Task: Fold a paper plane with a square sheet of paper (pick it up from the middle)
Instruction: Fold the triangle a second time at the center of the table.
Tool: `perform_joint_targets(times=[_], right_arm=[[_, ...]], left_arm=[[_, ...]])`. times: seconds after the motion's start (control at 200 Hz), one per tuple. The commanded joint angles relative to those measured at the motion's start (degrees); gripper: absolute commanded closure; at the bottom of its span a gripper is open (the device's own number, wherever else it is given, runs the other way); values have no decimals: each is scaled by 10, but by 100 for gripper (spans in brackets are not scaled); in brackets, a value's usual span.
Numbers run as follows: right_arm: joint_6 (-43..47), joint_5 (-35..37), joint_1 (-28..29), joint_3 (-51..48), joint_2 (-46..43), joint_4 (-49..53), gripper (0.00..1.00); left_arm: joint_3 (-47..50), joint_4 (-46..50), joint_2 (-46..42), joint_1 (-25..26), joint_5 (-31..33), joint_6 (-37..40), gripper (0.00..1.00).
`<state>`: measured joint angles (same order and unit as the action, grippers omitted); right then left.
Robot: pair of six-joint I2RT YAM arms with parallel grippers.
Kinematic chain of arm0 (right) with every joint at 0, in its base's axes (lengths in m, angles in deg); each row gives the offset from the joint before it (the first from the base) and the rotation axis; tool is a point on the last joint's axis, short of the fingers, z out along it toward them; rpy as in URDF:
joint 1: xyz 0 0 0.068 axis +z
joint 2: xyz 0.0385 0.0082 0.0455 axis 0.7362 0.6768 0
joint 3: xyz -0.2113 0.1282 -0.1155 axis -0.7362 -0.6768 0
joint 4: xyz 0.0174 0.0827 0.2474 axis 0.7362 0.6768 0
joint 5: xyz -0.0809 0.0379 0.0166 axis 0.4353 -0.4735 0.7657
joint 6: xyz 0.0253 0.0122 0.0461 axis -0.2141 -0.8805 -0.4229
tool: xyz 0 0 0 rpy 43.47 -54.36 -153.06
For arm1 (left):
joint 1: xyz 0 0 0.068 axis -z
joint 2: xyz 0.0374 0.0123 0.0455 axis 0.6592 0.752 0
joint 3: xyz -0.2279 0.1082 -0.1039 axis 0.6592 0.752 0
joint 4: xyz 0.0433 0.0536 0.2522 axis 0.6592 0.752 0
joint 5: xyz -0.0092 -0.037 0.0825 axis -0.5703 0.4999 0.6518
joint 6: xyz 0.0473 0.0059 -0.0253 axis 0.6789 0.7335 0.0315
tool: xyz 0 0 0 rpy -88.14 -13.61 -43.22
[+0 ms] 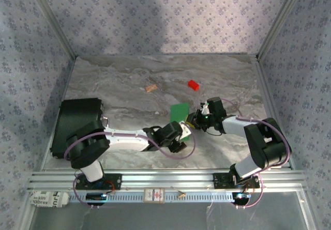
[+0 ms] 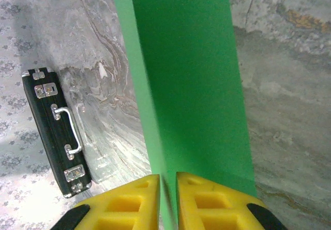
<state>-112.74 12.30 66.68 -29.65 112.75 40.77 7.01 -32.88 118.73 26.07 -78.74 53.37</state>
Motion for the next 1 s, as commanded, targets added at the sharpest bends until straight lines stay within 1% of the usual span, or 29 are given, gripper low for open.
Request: perform_joint_targets(times=[0.0,0.065,0.235,0.57,0.76,0.994], right_arm=[[-11,-17,-4,-7,1,-12,83],[-14,-19,-5,-7,1,-15,83],[-17,-21,-5,-7,1,-17,84],[-21,-22,-5,-7,2,-19,84],[-25,-23,-6,-8,2,-23,84],[-28,-23,-8,-9,2,-25,84]], left_arm=[[41,-121,-31,5,4,49,28],[42,-123,-26,6,-8,68,29],[56,-164,-18,7,-12,93,29],[39,-169,13,11,11,120,29],[22,-176,38,23,57,138,30],[11,-197,59,35,111,156,34]])
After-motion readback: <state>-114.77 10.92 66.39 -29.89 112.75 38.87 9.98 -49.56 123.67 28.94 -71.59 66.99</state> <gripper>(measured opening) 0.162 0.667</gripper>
